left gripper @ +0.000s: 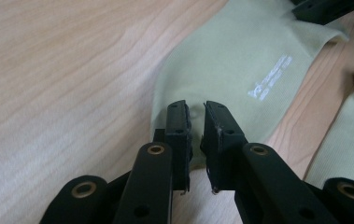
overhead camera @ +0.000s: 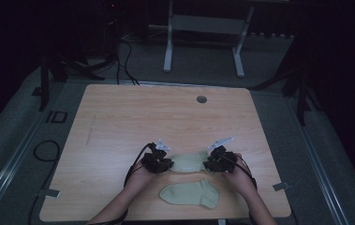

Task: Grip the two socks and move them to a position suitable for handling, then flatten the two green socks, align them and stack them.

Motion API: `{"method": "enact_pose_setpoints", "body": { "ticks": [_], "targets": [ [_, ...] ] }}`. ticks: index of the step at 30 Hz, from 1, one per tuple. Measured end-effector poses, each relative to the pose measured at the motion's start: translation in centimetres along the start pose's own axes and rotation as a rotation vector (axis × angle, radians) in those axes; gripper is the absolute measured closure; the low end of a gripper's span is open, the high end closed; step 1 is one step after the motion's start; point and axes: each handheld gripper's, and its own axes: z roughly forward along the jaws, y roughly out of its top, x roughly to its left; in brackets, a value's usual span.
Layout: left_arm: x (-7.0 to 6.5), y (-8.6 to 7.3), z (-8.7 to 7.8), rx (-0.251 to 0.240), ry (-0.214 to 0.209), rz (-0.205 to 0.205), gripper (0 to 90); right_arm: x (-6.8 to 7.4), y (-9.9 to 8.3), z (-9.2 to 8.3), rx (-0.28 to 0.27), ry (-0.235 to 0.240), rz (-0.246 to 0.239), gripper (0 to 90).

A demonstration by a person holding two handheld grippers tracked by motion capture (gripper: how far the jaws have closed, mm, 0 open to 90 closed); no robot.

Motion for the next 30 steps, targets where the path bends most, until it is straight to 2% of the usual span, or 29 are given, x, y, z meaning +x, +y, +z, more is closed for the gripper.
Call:
{"method": "enact_pose_setpoints", "body": {
  "ticks": [4, 9, 14, 16, 20, 21, 22, 23, 25, 30],
  "targets": [
    [-0.1, -0.4, -0.3, 0.003, 0.010, 0.012, 79.9, 0.1, -0.4, -0.1, -0.010, -0.005, -0.060, 59.5],
    [-0.1, -0.8, -0.6, 0.000, 0.007, 0.010, 80.0, -0.2, -1.0, -0.4, -0.011, 0.011, -0.096, 57.5],
    [-0.1, -0.7, -0.5, -0.005, -0.006, 0.001, 78.9, -0.5, -1.1, -0.5, -0.009, 0.030, -0.098, 57.4],
    [-0.1, -0.5, -0.6, -0.021, -0.045, -0.003, 68.3, -0.4, -0.9, -0.5, 0.002, 0.028, -0.098, 54.6],
    [-0.7, 0.0, -1.7, -0.057, -0.035, 0.003, 55.8, -0.2, -0.5, -0.9, -0.004, 0.025, -0.089, 50.7],
    [-0.7, 0.0, -1.7, -0.057, -0.035, 0.003, 55.6, -0.2, -0.5, -0.9, -0.004, 0.025, -0.089, 50.7],
    [-0.8, 0.0, -1.8, -0.058, -0.037, 0.002, 55.6, -0.1, -0.5, -1.3, -0.017, 0.034, -0.062, 50.7],
    [-0.8, 0.1, -2.0, -0.057, -0.035, 0.003, 55.4, -0.1, -0.5, -1.4, -0.018, 0.035, -0.055, 50.7],
    [-1.0, -0.1, -2.6, -0.064, -0.030, -0.004, 52.0, 0.2, -0.6, -1.8, -0.031, 0.041, -0.039, 50.5],
    [-1.5, -1.2, -4.5, -0.067, -0.036, 0.000, 49.5, 1.0, -1.2, -3.3, -0.067, 0.043, -0.036, 52.5]
  ]
}}
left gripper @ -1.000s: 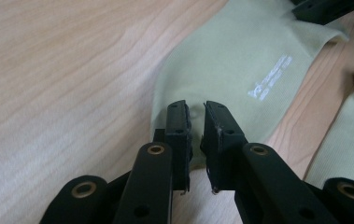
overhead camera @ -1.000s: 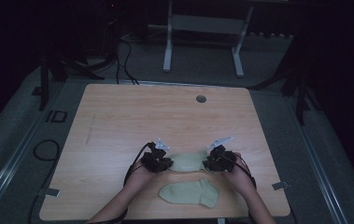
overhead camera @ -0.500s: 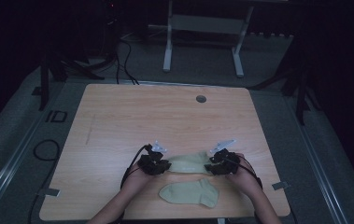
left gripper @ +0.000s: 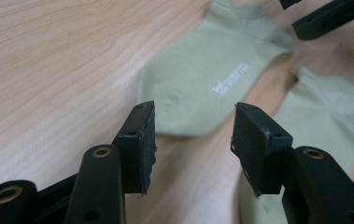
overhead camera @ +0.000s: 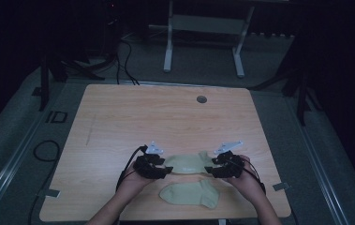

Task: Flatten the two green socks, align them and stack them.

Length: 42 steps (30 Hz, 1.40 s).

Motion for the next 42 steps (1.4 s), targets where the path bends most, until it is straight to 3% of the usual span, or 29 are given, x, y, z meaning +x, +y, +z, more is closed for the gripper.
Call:
{"method": "enact_pose_setpoints", "body": {
  "ticks": [4, 9, 15, 19, 22, 28, 39, 42],
  "targets": [
    [-0.6, -1.2, -1.1, 0.026, -0.021, 0.011, 49.5, 1.0, -0.9, -1.3, -0.003, 0.012, 0.022, 54.8],
    [-1.4, -2.8, -1.5, 0.068, -0.040, 0.011, 49.6, 2.4, -2.4, -1.6, 0.033, 0.033, 0.007, 55.2],
    [-2.1, -4.2, -1.8, 0.074, -0.042, 0.012, 50.7, 3.9, -4.5, -1.9, 0.070, 0.043, 0.016, 57.6],
    [-2.8, -4.8, -1.5, 0.085, -0.041, 0.028, 52.3, 4.5, -5.4, -2.0, 0.078, 0.023, 0.014, 60.2],
    [-3.2, -5.0, -1.2, 0.096, -0.041, 0.040, 55.5, 4.7, -5.8, -1.9, 0.078, -0.008, 0.008, 61.5],
    [-4.0, -5.3, -0.4, 0.122, -0.020, 0.082, 64.1, 5.2, -6.1, -1.5, 0.091, -0.019, -0.009, 65.3],
    [-4.3, -5.6, 0.1, 0.123, -0.029, 0.078, 86.2, 5.4, -6.3, -1.5, 0.076, -0.018, -0.009, 81.3],
    [-4.4, -5.5, 0.0, 0.123, -0.024, 0.088, 87.4, 5.4, -6.3, -1.5, 0.079, -0.018, 0.001, 82.5]
  ]
}}
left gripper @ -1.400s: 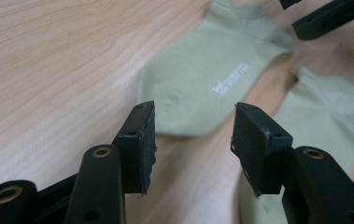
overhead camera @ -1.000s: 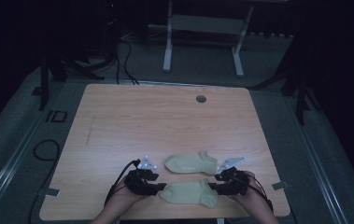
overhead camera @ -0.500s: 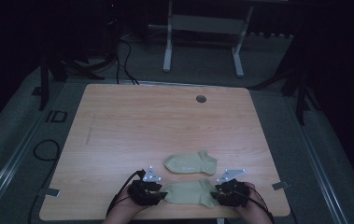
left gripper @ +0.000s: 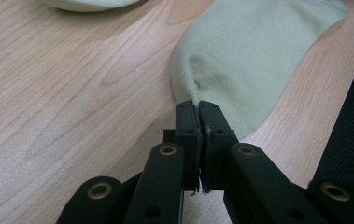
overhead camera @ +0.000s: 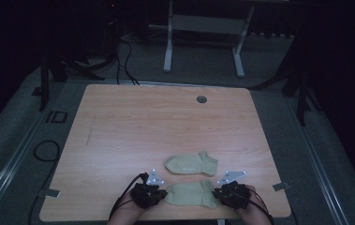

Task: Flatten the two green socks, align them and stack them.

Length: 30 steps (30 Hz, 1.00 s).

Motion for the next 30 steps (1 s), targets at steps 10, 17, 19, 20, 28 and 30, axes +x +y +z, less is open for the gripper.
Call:
{"method": "enact_pose_setpoints", "body": {
  "ticks": [10, 17, 19, 20, 28, 30],
  "targets": [
    [0.7, 1.5, -2.5, -0.062, -0.024, -0.019, 87.6, -0.2, 1.3, -2.9, -0.070, 0.007, 0.008, 83.1],
    [2.1, 3.9, -4.1, -0.089, -0.020, -0.027, 87.6, -1.5, 3.5, -4.7, -0.121, -0.021, -0.003, 83.1],
    [2.5, 4.6, -4.3, -0.092, -0.003, -0.023, 87.6, -1.9, 4.2, -5.0, -0.138, -0.030, 0.000, 83.2],
    [2.7, 4.9, -4.3, -0.091, -0.006, -0.025, 87.6, -2.2, 4.5, -5.1, -0.141, -0.033, -0.005, 83.1],
    [4.4, 7.4, -4.0, -0.083, 0.013, -0.038, 87.6, -4.3, 7.0, -4.9, -0.136, -0.061, 0.003, 83.1],
    [4.8, 7.9, -3.8, -0.071, 0.026, -0.042, 87.6, -4.8, 7.5, -4.7, -0.128, -0.065, 0.004, 83.1]
  ]
}}
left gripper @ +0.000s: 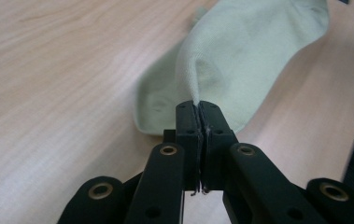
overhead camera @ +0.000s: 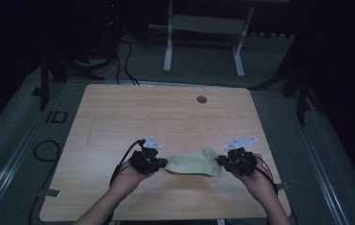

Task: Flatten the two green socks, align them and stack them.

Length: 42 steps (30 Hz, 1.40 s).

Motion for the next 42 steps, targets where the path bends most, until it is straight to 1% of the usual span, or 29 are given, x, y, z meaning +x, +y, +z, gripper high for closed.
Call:
{"method": "enact_pose_setpoints", "body": {
  "ticks": [3, 4, 8, 9, 10, 11, 13, 15, 19, 20, 21, 24, 25, 27, 30, 35, 37, 38, 39, 40, 42],
  "targets": [
    [0.7, 0.4, 0.9, 0.022, 0.008, -0.014, 87.6, -0.8, 0.2, 0.7, 0.010, 0.007, 0.017, 83.1],
    [1.0, 0.5, 1.2, 0.033, 0.005, -0.018, 87.6, -1.1, 0.1, 1.1, 0.017, 0.008, 0.025, 83.1],
    [1.7, 0.4, 2.5, 0.057, 0.003, -0.035, 87.6, -1.9, -0.4, 2.6, 0.043, 0.017, 0.051, 83.1],
    [1.8, 0.3, 2.8, 0.063, 0.000, -0.041, 87.6, -2.1, -0.5, 3.0, 0.050, 0.020, 0.060, 83.1],
    [1.7, 0.3, 3.1, 0.070, 0.006, -0.035, 87.5, -2.2, -0.7, 3.3, 0.056, 0.019, 0.062, 83.1],
    [1.7, 0.2, 3.5, 0.079, 0.002, -0.032, 87.5, -2.3, -0.9, 3.7, 0.065, 0.019, 0.066, 83.0],
    [1.9, 0.1, 4.1, 0.090, 0.008, -0.036, 87.5, -2.6, -1.2, 4.4, 0.078, 0.016, 0.077, 83.0],
    [2.2, 0.0, 4.6, 0.097, 0.005, -0.056, 87.5, -2.8, -1.4, 4.9, 0.084, 0.016, 0.086, 83.0],
    [2.6, -0.4, 5.3, 0.115, 0.006, -0.066, 87.4, -2.9, -1.6, 5.5, 0.088, 0.022, 0.094, 83.0],
    [2.6, -0.4, 5.4, 0.119, 0.007, -0.072, 87.3, -3.0, -1.6, 5.9, 0.097, 0.023, 0.093, 83.0],
    [2.7, -0.5, 5.5, 0.120, 0.012, -0.070, 87.3, -3.0, -1.7, 6.1, 0.104, 0.022, 0.095, 83.0],
    [2.9, -0.7, 5.7, 0.120, 0.018, -0.082, 87.0, -3.0, -1.8, 6.7, 0.113, 0.022, 0.094, 82.7],
    [3.0, -0.7, 5.8, 0.119, 0.014, -0.092, 87.0, -3.0, -1.9, 6.9, 0.117, 0.023, 0.094, 82.4],
    [3.1, -1.0, 6.1, 0.130, 0.007, -0.090, 86.2, -3.1, -1.9, 7.3, 0.121, 0.017, 0.092, 81.5],
    [3.0, -1.4, 6.2, 0.138, 0.001, -0.090, 82.8, -3.1, -2.0, 7.8, 0.138, 0.012, 0.089, 76.8],
    [3.2, -1.7, 6.1, 0.121, 0.005, -0.103, 81.4, -3.5, -2.1, 8.2, 0.129, 0.015, 0.098, 71.1],
    [3.2, -1.8, 6.0, 0.118, 0.005, -0.107, 78.8, -3.6, -1.9, 8.4, 0.129, 0.012, 0.089, 69.9],
    [3.2, -1.8, 5.8, 0.112, 0.013, -0.105, 76.9, -3.6, -1.8, 8.4, 0.132, 0.010, 0.086, 68.4],
    [3.3, -1.8, 5.7, 0.104, 0.008, -0.111, 74.1, -3.6, -1.7, 8.5, 0.135, 0.005, 0.081, 67.0],
    [3.3, -1.8, 5.6, 0.102, 0.005, -0.113, 72.8, -3.7, -1.6, 8.6, 0.134, 0.008, 0.082, 66.8],
    [3.3, -1.9, 5.3, 0.090, 0.014, -0.116, 70.3, -3.8, -1.5, 8.7, 0.137, 0.005, 0.080, 64.0]
  ]
}}
